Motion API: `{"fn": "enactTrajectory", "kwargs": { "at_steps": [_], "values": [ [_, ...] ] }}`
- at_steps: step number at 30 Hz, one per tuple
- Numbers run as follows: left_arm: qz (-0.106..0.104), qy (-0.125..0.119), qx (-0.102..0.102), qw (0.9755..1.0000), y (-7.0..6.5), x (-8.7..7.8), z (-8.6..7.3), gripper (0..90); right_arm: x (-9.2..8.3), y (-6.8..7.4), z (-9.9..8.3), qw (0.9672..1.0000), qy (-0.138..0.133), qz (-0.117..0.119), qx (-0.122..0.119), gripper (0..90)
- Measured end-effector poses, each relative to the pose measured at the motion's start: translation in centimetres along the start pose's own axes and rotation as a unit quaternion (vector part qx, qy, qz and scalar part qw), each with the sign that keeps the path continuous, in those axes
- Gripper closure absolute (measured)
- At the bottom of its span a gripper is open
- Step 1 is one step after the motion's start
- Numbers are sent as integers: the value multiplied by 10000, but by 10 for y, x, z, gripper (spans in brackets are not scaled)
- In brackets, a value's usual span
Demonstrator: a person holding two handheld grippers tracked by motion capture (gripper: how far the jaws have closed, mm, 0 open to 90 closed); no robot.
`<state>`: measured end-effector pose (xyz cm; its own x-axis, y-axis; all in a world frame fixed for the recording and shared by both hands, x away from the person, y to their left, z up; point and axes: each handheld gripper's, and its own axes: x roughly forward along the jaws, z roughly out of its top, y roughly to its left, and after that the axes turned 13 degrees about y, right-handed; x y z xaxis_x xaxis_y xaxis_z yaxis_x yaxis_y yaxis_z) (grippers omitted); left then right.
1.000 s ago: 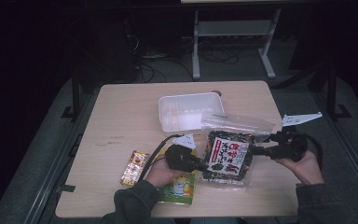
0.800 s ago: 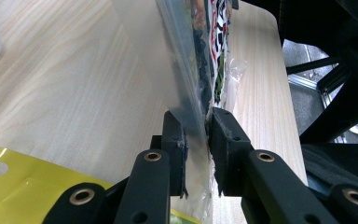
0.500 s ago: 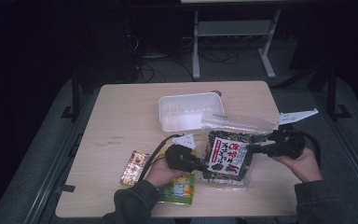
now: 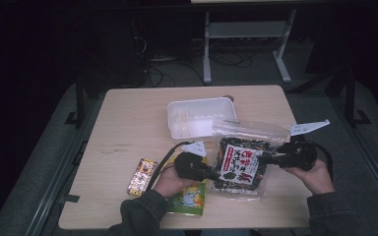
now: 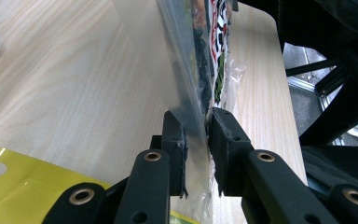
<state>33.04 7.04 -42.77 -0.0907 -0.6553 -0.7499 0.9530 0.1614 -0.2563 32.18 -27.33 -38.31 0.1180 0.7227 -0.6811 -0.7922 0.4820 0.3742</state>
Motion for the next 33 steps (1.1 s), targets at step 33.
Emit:
{"fn": "enactTrajectory", "kwargs": {
  "at_steps": [33],
  "values": [
    [475,-173,-151,9986,-4,-23,-15,493,-22,25,6,9990,-166,145,-398,754]
  ]
}}
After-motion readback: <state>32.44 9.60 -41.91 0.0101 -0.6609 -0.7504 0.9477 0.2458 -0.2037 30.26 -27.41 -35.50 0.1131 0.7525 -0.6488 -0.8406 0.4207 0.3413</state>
